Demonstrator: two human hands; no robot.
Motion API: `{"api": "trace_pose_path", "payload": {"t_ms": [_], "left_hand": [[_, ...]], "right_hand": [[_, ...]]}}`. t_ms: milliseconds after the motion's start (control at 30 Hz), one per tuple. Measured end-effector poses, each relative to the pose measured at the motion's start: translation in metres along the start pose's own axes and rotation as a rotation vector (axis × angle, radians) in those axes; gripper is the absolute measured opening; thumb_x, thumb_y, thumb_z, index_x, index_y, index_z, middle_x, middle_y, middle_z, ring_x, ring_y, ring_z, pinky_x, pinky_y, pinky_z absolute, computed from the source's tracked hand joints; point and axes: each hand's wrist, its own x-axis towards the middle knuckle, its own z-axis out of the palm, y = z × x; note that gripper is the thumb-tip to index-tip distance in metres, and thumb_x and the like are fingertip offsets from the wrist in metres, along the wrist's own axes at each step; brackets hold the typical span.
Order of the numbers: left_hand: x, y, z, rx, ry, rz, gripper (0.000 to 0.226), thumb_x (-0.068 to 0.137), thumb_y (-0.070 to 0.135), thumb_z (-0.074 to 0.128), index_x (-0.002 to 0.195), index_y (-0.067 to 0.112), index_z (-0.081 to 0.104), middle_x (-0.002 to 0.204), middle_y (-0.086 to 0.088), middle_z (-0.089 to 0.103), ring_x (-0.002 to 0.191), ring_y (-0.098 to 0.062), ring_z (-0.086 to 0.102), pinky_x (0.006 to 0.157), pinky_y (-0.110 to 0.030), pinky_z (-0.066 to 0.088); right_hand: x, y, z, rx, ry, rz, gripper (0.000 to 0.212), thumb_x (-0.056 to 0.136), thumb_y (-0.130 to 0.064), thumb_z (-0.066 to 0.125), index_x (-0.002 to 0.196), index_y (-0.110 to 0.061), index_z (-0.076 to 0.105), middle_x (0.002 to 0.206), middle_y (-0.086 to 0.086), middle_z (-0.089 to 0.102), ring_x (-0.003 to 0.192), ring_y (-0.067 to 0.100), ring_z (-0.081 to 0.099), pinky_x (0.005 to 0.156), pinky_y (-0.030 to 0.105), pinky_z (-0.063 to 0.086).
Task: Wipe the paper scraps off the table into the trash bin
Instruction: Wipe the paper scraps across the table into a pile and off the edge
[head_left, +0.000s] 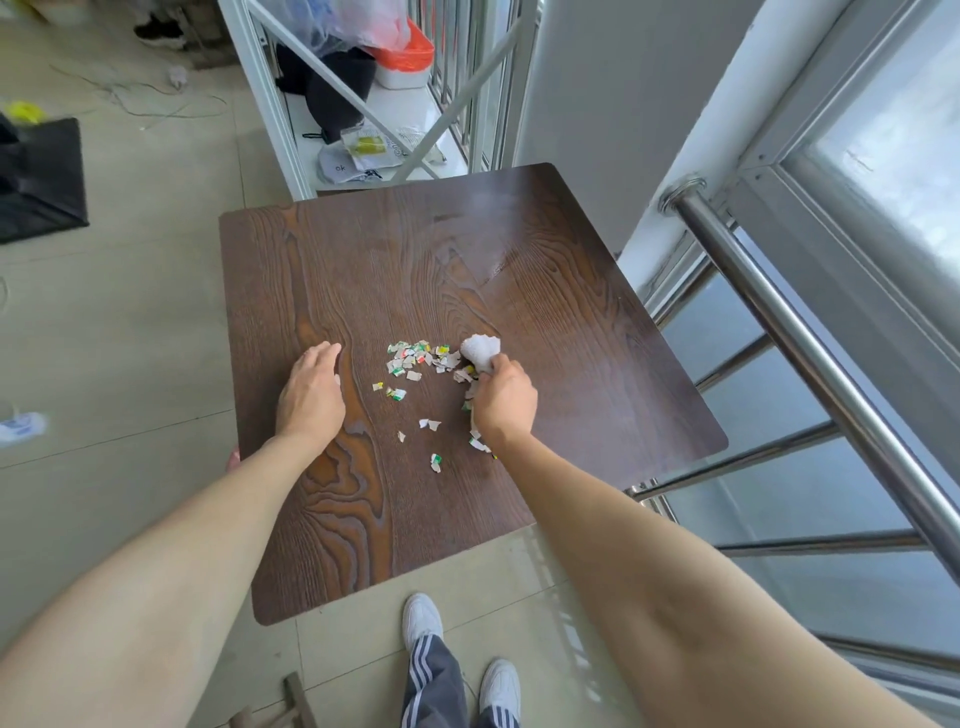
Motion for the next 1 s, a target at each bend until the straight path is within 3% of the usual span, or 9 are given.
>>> {"api": "trace_pose_path", "payload": {"t_ms": [100, 300, 467, 633, 1000], "left_hand": [[-0.001, -0.001, 0.0, -0.003, -0.001, 0.004, 0.047, 0.097, 0.005, 0.039, 0.144, 0.009, 0.036, 0.152, -0.007, 0.034, 0.141, -0.025, 0.03, 0.116, -0.04, 0.028], [-0.005, -0.001, -0.004, -0.004, -0.024, 0.023, 0.047, 0.097, 0.007, 0.041, 0.144, 0.009, 0.036, 0.153, -0.007, 0.033, 0.142, -0.024, 0.029, 0.116, -0.04, 0.028], [-0.019, -0.003, -0.007, 0.01, -0.046, 0.064, 0.045, 0.097, 0.009, 0.043, 0.141, 0.008, 0.04, 0.151, -0.007, 0.036, 0.139, -0.025, 0.033, 0.112, -0.042, 0.033], [-0.041, -0.016, -0.009, 0.06, 0.0, 0.032, 0.041, 0.094, 0.01, 0.047, 0.135, 0.008, 0.049, 0.147, -0.007, 0.043, 0.137, -0.026, 0.034, 0.107, -0.047, 0.038], [-0.048, -0.029, 0.0, -0.035, 0.005, 0.052, 0.044, 0.097, 0.01, 0.044, 0.141, 0.012, 0.043, 0.153, -0.003, 0.036, 0.144, -0.022, 0.026, 0.116, -0.039, 0.026]], "right_hand": [[0.005, -0.007, 0.002, 0.076, -0.053, -0.051, 0.026, 0.094, -0.012, 0.044, 0.112, -0.005, 0.061, 0.115, 0.016, 0.061, 0.106, 0.037, 0.058, 0.082, 0.037, 0.043], [0.016, 0.014, -0.032, 0.023, 0.022, -0.182, 0.023, 0.096, -0.014, 0.045, 0.102, -0.008, 0.066, 0.097, 0.01, 0.057, 0.083, 0.028, 0.057, 0.069, 0.028, 0.038], [0.012, 0.058, -0.062, -0.172, 0.067, -0.238, 0.023, 0.095, -0.015, 0.047, 0.106, -0.01, 0.066, 0.101, 0.013, 0.057, 0.082, 0.037, 0.061, 0.07, 0.039, 0.051], [-0.022, 0.081, -0.054, -0.296, 0.07, -0.118, 0.026, 0.091, -0.005, 0.043, 0.106, -0.008, 0.063, 0.102, 0.017, 0.054, 0.085, 0.039, 0.06, 0.063, 0.036, 0.04], [-0.055, -0.009, 0.012, 0.093, 0.064, 0.133, 0.022, 0.094, -0.004, 0.04, 0.111, 0.0, 0.052, 0.12, 0.017, 0.054, 0.102, 0.04, 0.059, 0.084, 0.04, 0.043]]}}
